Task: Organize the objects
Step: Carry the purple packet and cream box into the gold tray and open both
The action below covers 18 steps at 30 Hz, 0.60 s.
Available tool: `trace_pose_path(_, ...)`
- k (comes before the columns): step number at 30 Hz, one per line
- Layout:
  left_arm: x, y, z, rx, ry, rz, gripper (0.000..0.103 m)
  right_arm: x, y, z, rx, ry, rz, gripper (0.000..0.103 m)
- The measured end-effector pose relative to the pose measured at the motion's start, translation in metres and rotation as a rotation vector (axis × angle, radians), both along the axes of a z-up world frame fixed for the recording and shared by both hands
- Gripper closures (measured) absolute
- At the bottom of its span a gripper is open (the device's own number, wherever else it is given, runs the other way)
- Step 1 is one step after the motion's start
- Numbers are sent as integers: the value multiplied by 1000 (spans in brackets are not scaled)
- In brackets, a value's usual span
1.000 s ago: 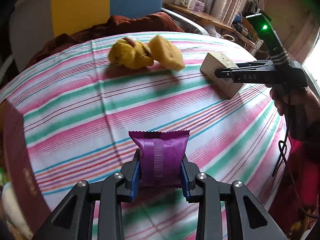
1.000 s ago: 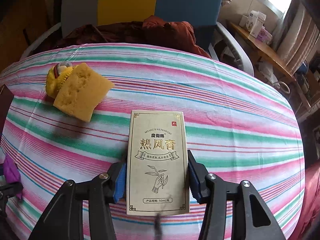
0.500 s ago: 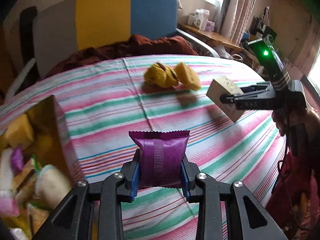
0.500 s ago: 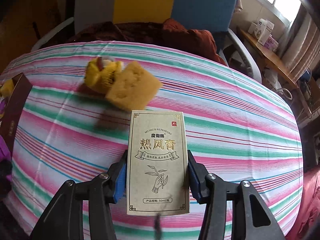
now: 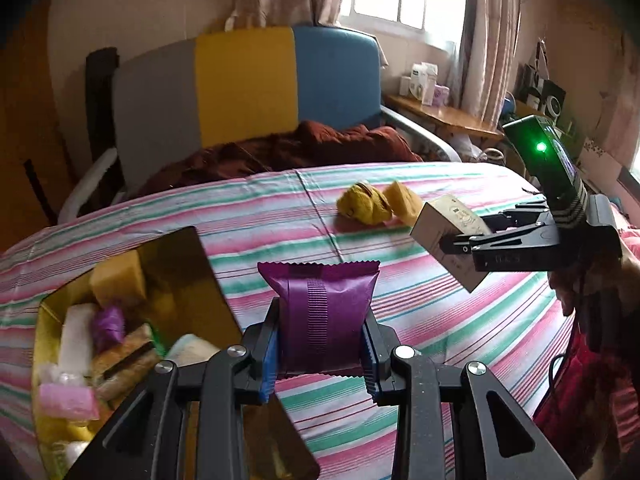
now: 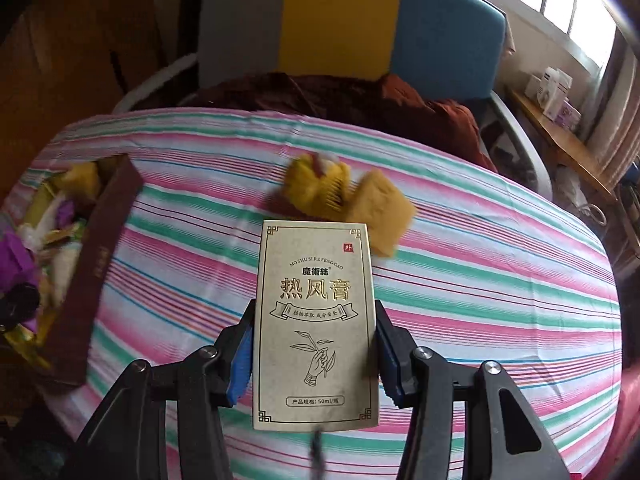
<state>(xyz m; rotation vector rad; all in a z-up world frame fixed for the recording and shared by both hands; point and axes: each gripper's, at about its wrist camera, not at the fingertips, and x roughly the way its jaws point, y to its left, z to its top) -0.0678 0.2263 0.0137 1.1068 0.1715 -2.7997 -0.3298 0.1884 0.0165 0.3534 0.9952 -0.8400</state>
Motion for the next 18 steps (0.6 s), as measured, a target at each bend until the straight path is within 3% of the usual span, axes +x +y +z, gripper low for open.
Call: trace_pose_path(18, 56, -47, 6, -5, 37, 157, 69, 69, 75, 16, 18, -115, 119, 51)
